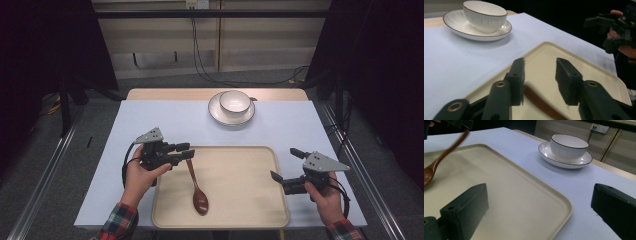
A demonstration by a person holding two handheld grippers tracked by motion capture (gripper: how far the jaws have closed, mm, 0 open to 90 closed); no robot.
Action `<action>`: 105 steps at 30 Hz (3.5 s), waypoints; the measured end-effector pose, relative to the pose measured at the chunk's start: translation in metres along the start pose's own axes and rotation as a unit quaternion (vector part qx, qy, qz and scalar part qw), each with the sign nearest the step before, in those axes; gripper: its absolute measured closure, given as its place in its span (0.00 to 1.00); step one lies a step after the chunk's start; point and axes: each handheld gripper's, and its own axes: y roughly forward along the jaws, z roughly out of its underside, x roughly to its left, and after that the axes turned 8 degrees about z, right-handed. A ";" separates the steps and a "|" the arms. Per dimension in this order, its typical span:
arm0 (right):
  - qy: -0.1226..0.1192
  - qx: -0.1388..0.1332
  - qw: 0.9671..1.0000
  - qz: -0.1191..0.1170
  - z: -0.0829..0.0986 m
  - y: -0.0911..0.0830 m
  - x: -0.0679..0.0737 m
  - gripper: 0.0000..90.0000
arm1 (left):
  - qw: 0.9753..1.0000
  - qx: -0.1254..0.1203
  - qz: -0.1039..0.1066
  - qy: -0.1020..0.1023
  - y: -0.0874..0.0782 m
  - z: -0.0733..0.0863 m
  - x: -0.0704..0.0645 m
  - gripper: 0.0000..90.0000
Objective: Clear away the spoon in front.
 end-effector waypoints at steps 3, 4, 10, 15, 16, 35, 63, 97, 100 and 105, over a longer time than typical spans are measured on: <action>-0.004 0.001 1.000 -0.005 0.001 0.000 0.000 0.01 | 1.000 -0.011 -0.013 0.002 0.000 0.001 0.003 0.57; -0.004 0.001 1.000 -0.004 0.001 -0.001 0.000 0.01 | 1.000 -0.012 -0.014 0.002 0.000 0.001 0.003 0.55; -0.007 0.002 1.000 -0.004 0.001 -0.001 0.000 0.01 | 0.999 -0.019 -0.034 0.000 -0.005 0.000 0.004 0.40; -0.005 0.000 1.000 -0.005 0.000 0.000 0.000 0.01 | 0.999 -0.021 -0.038 0.001 -0.011 -0.001 0.003 0.31; -0.005 -0.001 1.000 -0.006 0.000 0.000 0.000 0.01 | 0.999 -0.019 -0.039 0.004 -0.013 -0.001 0.004 0.30; -0.007 -0.005 1.000 -0.009 -0.002 0.003 -0.002 0.01 | 0.998 -0.057 -0.037 -0.014 -0.040 0.003 0.008 0.17; 0.007 -0.006 1.000 -0.007 -0.003 -0.002 -0.009 0.01 | 0.998 -0.054 -0.036 0.007 -0.063 0.012 0.014 0.03; 0.010 0.004 1.000 0.000 0.002 -0.003 -0.016 0.01 | 0.996 -0.049 -0.069 0.024 -0.112 0.044 0.021 0.02; 0.011 0.004 1.000 0.002 0.002 -0.003 -0.017 0.01 | 0.995 -0.054 -0.073 0.033 -0.116 0.046 0.020 0.03; 0.014 0.002 1.000 0.005 0.003 -0.004 -0.019 0.01 | 0.995 -0.046 -0.085 0.037 -0.119 0.050 0.018 0.04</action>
